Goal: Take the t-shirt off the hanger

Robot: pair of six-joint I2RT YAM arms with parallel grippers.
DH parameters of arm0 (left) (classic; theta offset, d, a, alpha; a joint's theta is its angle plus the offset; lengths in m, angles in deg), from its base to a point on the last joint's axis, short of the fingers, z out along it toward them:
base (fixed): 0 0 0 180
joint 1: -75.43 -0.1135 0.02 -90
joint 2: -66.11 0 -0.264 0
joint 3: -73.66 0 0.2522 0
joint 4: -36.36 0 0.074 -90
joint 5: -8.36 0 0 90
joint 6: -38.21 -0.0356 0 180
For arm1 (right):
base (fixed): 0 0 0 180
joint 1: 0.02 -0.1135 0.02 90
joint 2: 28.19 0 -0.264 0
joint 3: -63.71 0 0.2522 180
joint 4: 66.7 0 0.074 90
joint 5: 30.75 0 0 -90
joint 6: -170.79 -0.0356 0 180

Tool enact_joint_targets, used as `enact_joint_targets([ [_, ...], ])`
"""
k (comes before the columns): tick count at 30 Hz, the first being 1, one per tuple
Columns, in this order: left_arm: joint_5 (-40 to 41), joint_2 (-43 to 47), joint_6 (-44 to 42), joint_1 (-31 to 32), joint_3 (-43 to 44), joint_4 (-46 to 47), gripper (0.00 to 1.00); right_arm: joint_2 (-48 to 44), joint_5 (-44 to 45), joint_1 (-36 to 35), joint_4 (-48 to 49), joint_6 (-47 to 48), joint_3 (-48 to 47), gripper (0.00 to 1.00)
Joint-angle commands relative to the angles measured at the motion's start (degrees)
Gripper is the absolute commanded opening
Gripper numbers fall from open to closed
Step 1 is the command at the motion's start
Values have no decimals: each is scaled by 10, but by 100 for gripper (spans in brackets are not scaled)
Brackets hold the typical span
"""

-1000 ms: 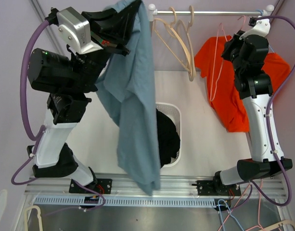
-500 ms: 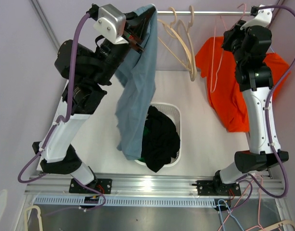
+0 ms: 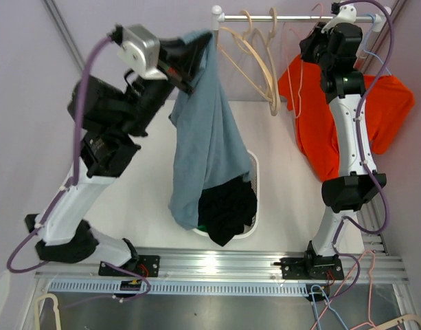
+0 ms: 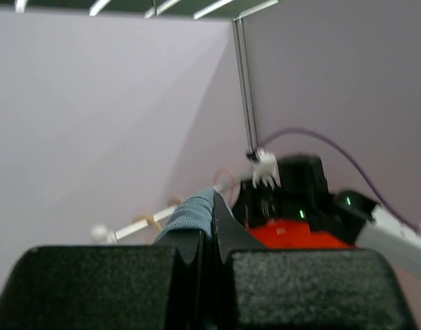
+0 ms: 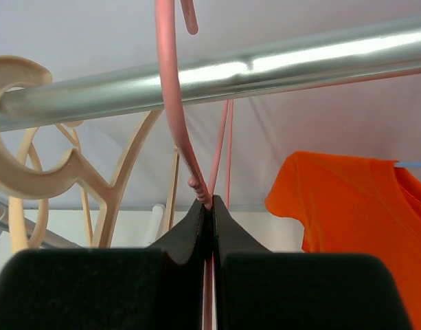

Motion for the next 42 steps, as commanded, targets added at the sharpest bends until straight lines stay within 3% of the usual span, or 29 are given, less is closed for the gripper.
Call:
enact_joint_targets([
  [1, 49, 77, 71, -5, -199, 86, 1, 15, -34, 5, 32, -7, -50, 0],
  [3, 83, 100, 128, -6, -299, 99, 1, 24, -41, 5, 36, -13, -49, 0],
  [7, 144, 81, 256, -14, -372, -42, 1, 34, -47, 7, 30, -14, -45, 0],
  [11, 116, 38, 370, -16, -472, -120, 0, 34, -65, 6, 19, -12, -27, 0],
  [14, 73, 37, 452, -16, -556, -114, 0, 19, -67, 5, 22, -10, -6, 0],
  [18, 34, 14, 525, -16, -735, -67, 0, 21, -67, 0, -7, 6, -10, 0],
  [21, -21, -27, 561, -16, -791, -54, 1, 32, -54, -5, -24, 11, -29, 0],
  [24, -88, -44, 587, -7, -845, 26, 1, 40, -65, -5, -36, 7, -39, 0],
  [30, -93, -68, 589, 3, -862, 51, 2, 24, -60, -7, -36, -1, -34, 3],
  [31, -92, -66, 584, 3, -857, 44, 7, 21, -52, -7, -38, -1, -34, 9],
  [32, -79, -51, 575, 3, -842, 26, 14, 18, -45, -7, -38, 1, -34, 23],
  [33, -63, -34, 575, 3, -838, 13, 34, 9, -39, -7, -40, 4, -33, 27],
  [34, -41, -9, 579, 8, -839, 1, 48, 5, -31, -6, -41, 7, -32, 28],
  [35, 5, 56, 571, 13, -846, 0, 67, 0, -11, -4, -42, 12, -32, 38],
  [37, 53, 121, 557, 28, -838, -26, 83, -15, 2, 2, -40, 14, -27, 46],
  [38, 75, 149, 537, 32, -831, -43, 93, -20, 9, 5, -40, 14, -26, 57],
  [39, 104, 195, 526, 36, -798, -82, 99, -26, 15, 13, -44, 14, -29, 60],
  [42, 133, 260, 491, 37, -741, -136, 100, -36, 94, 23, -74, 21, -39, 67],
])
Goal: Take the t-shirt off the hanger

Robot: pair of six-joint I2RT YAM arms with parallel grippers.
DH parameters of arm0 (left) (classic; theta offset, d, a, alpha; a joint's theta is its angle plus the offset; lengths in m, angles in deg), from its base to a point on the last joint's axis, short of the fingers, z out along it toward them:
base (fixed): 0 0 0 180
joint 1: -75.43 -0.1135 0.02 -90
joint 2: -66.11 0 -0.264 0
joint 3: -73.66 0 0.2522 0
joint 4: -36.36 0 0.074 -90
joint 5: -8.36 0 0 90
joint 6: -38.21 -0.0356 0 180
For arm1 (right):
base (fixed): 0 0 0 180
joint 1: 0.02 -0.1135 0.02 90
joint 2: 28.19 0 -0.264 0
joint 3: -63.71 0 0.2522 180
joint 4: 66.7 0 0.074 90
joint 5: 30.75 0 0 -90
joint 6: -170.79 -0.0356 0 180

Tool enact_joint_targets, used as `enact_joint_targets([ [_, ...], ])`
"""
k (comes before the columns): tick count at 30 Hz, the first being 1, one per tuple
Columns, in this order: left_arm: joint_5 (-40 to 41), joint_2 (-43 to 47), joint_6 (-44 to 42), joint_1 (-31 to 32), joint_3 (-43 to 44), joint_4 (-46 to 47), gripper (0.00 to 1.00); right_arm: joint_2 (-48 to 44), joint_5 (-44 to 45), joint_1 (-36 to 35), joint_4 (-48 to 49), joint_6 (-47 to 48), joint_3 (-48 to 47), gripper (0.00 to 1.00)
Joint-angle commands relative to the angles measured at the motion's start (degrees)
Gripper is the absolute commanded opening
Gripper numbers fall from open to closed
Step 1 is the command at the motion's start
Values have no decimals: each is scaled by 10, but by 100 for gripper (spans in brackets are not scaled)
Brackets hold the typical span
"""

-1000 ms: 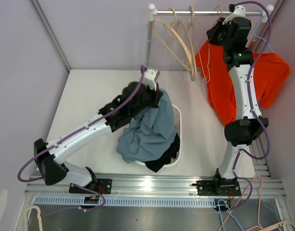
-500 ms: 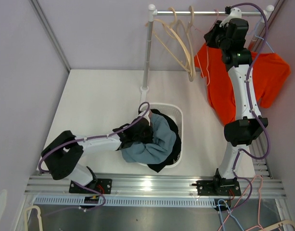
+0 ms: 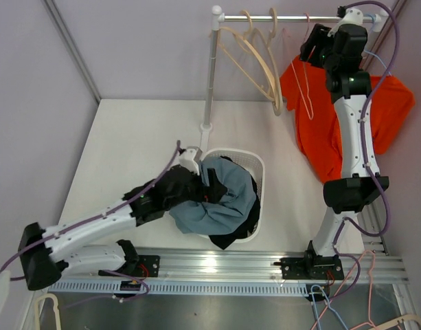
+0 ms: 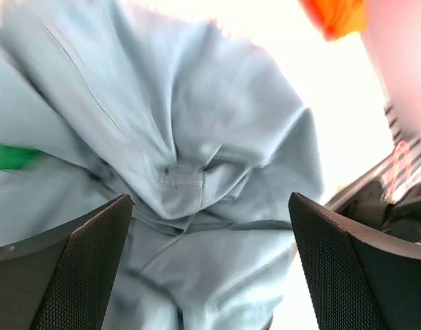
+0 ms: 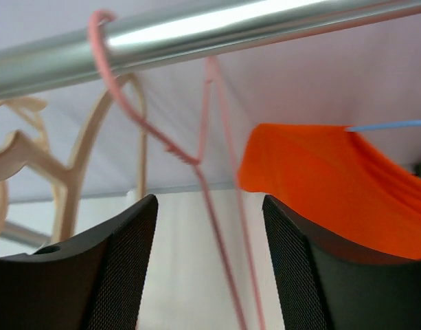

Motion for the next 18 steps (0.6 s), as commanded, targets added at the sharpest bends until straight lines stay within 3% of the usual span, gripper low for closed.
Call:
enact_joint_targets([
  [1, 76, 75, -59, 3, 71, -109, 100, -53, 110, 16, -27, 18, -38, 67],
  [6, 76, 128, -71, 10, 98, -149, 100, -103, 271, 30, -12, 37, 13, 70],
  [10, 58, 155, -76, 14, 85, -149, 100, -89, 337, 37, 17, 95, 26, 98],
  [18, 25, 163, -96, 17, 79, -146, 99, -27, 271, 118, 25, 101, -3, 99],
])
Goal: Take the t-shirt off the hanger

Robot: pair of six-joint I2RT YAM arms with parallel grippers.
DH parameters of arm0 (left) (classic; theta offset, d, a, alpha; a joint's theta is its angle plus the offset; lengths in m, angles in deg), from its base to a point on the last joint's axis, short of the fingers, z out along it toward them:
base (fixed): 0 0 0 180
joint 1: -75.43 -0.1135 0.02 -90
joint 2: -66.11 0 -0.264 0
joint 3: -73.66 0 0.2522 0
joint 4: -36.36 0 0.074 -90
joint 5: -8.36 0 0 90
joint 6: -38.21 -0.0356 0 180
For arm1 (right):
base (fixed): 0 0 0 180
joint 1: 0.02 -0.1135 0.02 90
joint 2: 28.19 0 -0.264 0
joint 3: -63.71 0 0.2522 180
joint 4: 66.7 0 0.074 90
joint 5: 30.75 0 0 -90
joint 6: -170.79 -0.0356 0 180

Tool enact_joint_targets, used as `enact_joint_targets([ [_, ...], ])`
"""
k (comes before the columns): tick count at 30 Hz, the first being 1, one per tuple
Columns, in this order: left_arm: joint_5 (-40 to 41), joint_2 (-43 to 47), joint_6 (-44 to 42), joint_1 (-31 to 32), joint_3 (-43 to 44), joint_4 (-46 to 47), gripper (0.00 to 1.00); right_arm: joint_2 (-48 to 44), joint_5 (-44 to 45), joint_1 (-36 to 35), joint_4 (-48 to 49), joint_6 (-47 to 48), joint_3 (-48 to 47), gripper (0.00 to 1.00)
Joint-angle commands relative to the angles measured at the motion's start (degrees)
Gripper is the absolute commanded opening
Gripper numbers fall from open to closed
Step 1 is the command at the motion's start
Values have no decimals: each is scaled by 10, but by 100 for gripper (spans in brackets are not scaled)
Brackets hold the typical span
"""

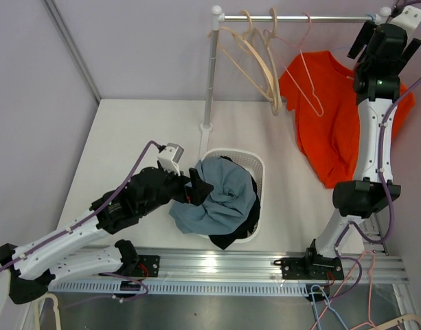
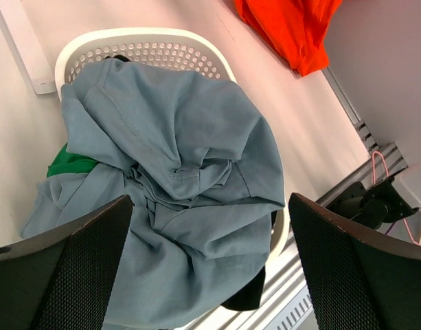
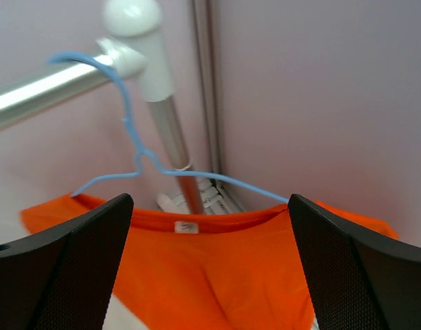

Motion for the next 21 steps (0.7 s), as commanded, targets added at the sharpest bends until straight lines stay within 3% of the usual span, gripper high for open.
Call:
enact_joint_targets([
  [1, -19, 0, -30, 5, 3, -4, 100, 32, -24, 27, 18, 16, -24, 100],
  [7, -12, -20, -50, 5, 18, -4, 100, 88, -95, 72, 38, 22, -68, 99],
  [8, -9, -22, -54, 5, 20, -2, 100, 100, -114, 77, 26, 23, -103, 93],
  [9, -5, -22, -54, 5, 20, 2, 99, 113, -128, 77, 12, 22, -103, 93],
  [12, 2, -32, -57, 5, 26, 6, 99, 158, -189, 80, -61, 10, -187, 63],
  [15, 1, -37, -46, 8, 29, 8, 99, 127, -237, 81, -61, -26, -138, 39],
  [16, 3, -35, -35, 11, 22, 8, 100, 114, -263, 81, -43, -34, -93, 21],
  [21, 36, -28, -11, 61, -1, 10, 100, 69, -323, 81, -43, -58, -54, 3],
])
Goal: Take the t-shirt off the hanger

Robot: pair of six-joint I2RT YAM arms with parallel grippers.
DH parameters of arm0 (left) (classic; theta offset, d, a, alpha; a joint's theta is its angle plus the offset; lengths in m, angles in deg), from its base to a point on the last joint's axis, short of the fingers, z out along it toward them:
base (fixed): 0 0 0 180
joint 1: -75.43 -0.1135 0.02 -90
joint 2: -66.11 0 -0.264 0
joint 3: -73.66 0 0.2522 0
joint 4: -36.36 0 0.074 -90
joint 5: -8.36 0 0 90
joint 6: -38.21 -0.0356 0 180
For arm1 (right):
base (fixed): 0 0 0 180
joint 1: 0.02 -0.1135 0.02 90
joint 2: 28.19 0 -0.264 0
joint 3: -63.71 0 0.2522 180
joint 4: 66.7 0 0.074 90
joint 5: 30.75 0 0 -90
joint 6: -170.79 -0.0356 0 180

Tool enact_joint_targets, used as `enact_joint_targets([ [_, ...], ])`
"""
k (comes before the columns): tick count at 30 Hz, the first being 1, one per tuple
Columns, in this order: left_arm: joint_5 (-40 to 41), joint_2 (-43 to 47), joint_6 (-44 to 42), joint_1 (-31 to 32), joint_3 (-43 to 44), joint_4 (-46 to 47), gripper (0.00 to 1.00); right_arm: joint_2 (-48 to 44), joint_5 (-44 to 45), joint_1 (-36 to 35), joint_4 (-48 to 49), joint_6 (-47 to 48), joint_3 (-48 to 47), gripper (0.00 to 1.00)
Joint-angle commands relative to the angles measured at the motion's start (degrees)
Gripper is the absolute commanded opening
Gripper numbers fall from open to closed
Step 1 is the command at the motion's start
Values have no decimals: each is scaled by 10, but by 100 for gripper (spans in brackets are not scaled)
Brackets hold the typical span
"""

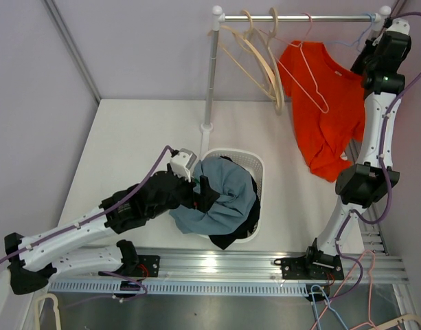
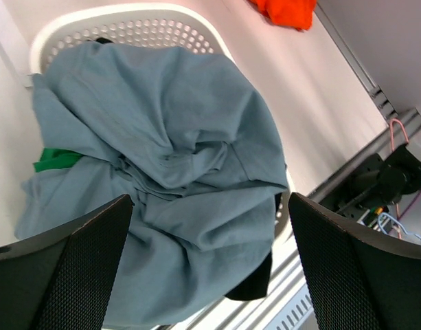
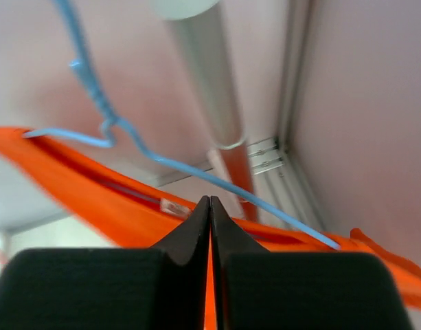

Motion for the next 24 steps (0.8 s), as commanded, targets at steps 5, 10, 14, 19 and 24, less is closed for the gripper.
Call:
enact_joint_targets([
  [5, 43, 11, 26, 46, -13, 5, 100, -44, -134, 0, -35, -32, -21, 2],
  [10, 42, 15, 20, 53, -14, 11, 100, -85, -68, -7, -29, -28, -3, 79],
  [14, 42, 18, 9, 54, -18, 18, 100, -129, 12, -22, 30, 2, 53, 99],
  [19, 37, 13, -18, 55, -2, 19, 100, -120, 54, -22, 63, 56, 38, 100],
  [24, 38, -4, -44, 51, 9, 22, 99, -58, 96, -18, 52, 108, -18, 99],
])
